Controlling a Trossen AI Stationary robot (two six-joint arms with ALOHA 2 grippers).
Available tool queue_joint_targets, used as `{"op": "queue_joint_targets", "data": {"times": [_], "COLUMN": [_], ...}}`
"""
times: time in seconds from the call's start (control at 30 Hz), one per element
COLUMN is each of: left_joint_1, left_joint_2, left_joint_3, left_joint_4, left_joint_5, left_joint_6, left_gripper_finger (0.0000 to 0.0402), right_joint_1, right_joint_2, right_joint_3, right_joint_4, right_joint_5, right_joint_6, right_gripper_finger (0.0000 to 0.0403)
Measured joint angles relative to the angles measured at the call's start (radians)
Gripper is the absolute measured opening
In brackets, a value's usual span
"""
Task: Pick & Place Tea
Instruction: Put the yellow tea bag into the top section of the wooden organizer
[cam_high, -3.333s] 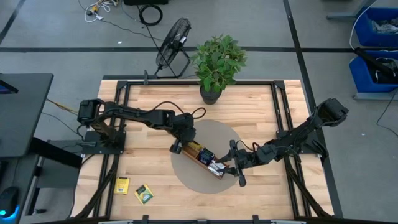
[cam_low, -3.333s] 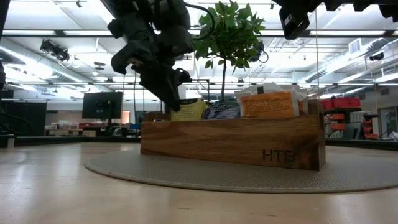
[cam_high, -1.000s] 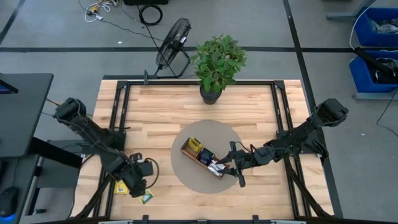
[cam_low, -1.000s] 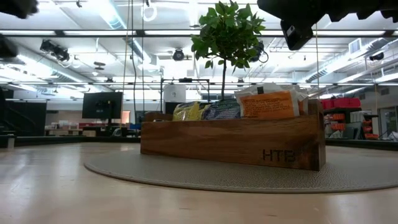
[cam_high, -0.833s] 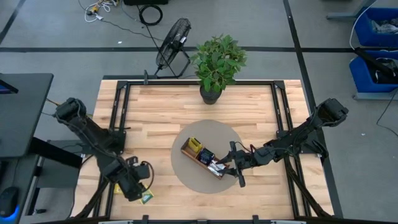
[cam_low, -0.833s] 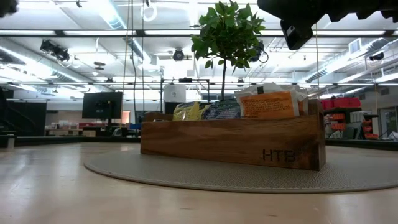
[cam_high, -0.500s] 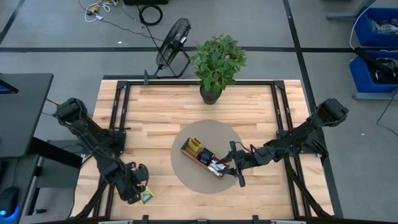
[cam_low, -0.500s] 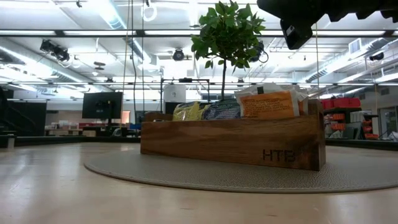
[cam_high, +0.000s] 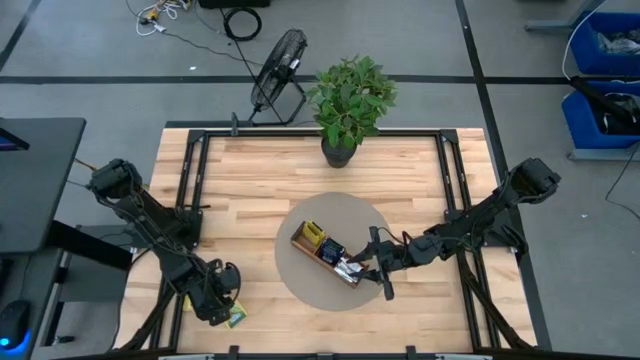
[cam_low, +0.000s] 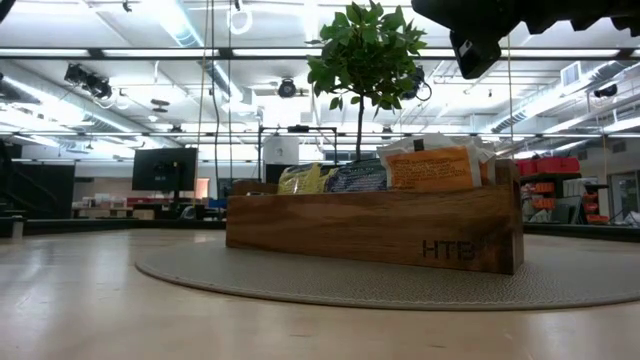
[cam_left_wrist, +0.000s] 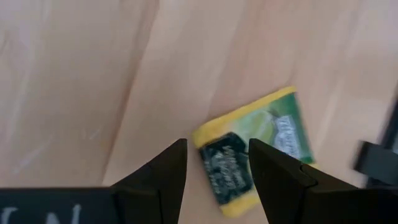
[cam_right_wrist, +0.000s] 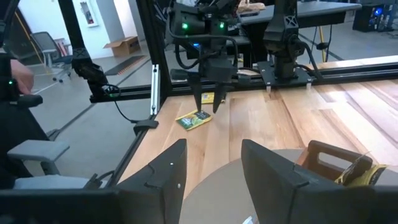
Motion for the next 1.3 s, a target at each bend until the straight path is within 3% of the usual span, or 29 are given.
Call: {"op": "queue_joint_targets", "data": {"times": [0.23, 0.43, 0.53, 0.77, 1.0, 1.3], "left_joint_1": [-0.001, -0.002, -0.002, -0.002, 0.008, 0.096], "left_joint_2": [0.124, 0.145, 0.147, 0.147, 0.147, 0.133], "left_joint_3": [0.02, 0.037, 0.037, 0.032, 0.05, 0.173], "left_joint_4": [0.003, -0.033, -0.042, -0.044, -0.024, -0.225], "left_joint_5": [0.041, 0.037, 0.029, -0.015, -0.043, -0.142], "left_joint_6": [0.027, 0.03, 0.029, 0.043, 0.152, 0.362], "left_gripper_finger": [0.0177, 0.0165, 0.0132, 0.0012, 0.0003, 0.0001], "right_joint_1": [-0.008, -0.01, -0.01, -0.01, -0.011, -0.034], "right_joint_2": [0.0, 0.0, 0.0, 0.0, 0.0, 0.0], "right_joint_3": [0.0, 0.0, 0.0, 0.0, 0.0, 0.0], "right_joint_4": [0.0, 0.008, 0.009, 0.007, 0.009, 0.053], "right_joint_5": [0.0, 0.0, 0.0, 0.0, 0.0, 0.06], "right_joint_6": [0.008, 0.008, 0.009, 0.003, 0.002, 0.01], "right_gripper_finger": [0.0162, 0.0162, 0.0162, 0.0162, 0.0162, 0.0162]}}
